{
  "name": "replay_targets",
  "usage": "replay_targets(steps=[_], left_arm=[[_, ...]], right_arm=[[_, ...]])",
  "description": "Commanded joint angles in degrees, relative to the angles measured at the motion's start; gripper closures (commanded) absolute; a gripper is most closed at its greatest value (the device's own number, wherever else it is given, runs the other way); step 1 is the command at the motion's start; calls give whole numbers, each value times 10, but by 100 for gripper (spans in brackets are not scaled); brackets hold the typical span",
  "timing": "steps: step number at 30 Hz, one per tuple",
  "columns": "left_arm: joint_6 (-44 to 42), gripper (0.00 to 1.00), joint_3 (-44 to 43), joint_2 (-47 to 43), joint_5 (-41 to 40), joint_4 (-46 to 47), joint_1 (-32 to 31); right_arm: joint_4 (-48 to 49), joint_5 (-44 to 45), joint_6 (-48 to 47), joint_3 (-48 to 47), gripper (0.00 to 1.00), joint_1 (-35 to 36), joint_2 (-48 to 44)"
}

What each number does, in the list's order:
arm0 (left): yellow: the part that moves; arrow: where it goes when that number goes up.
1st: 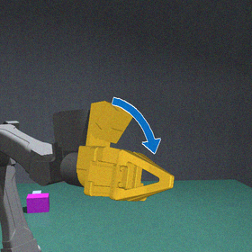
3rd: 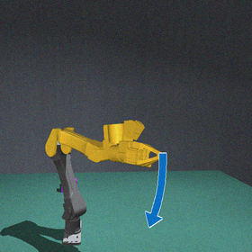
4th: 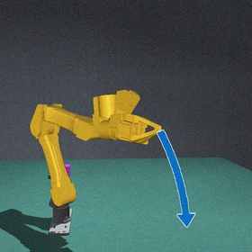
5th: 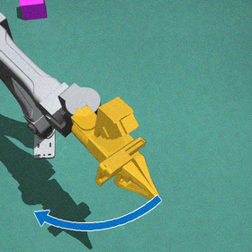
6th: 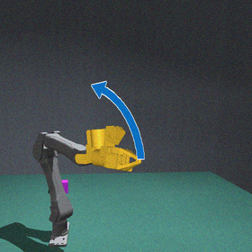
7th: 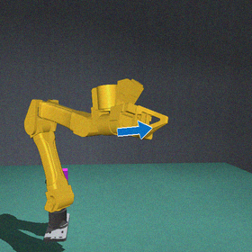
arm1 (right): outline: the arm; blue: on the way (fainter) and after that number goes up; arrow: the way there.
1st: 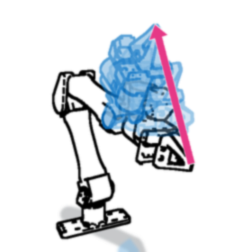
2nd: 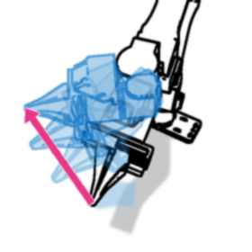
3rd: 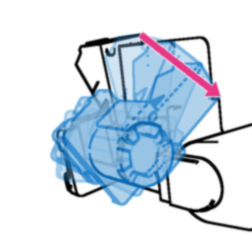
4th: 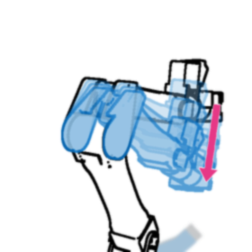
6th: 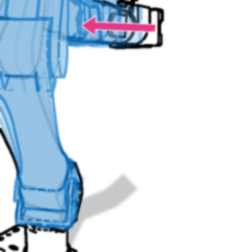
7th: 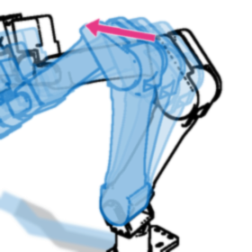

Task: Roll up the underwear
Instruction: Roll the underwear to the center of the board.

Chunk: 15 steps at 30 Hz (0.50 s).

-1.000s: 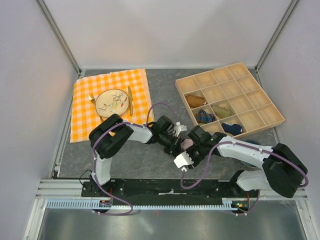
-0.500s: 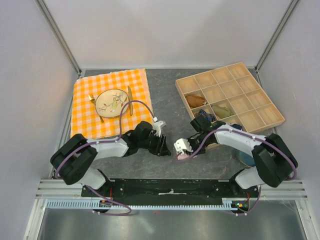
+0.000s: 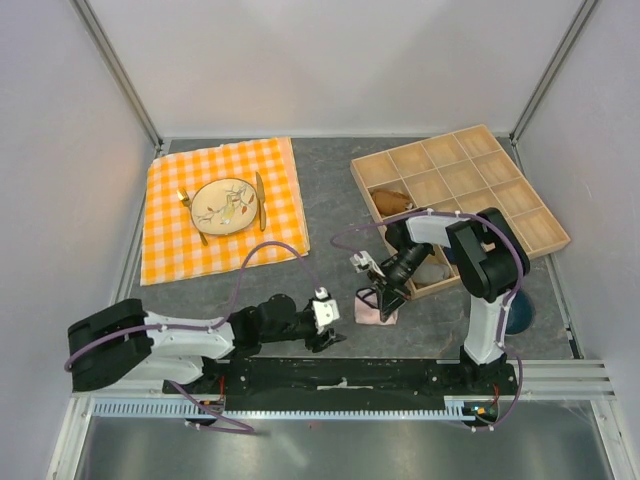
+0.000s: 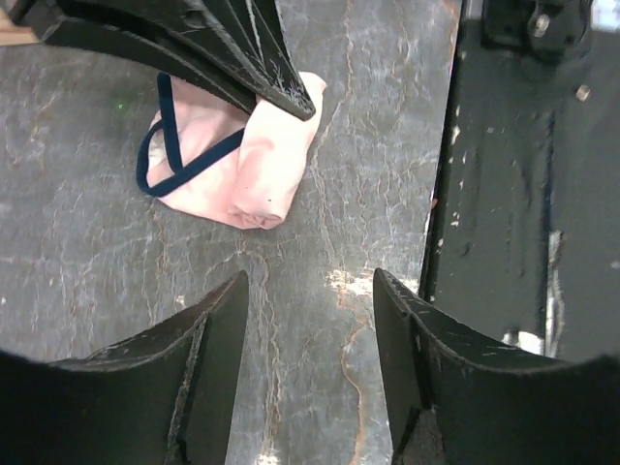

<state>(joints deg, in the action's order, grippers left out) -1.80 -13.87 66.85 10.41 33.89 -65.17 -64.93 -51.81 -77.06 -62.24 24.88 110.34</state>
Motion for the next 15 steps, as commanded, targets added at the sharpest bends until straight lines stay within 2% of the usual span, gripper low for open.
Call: replay_targets(steps=[1, 5, 15], left_arm=[[-166, 39, -54, 65, -78, 42, -48], [-234, 39, -119, 171, -115, 8, -69], [-264, 40, -193, 261, -106, -23, -82]], right_arm=[[-66, -22, -42, -14, 94, -1, 38], [-64, -17, -42, -12, 93, -5, 44], [-52, -9, -29, -14, 93, -10, 55]])
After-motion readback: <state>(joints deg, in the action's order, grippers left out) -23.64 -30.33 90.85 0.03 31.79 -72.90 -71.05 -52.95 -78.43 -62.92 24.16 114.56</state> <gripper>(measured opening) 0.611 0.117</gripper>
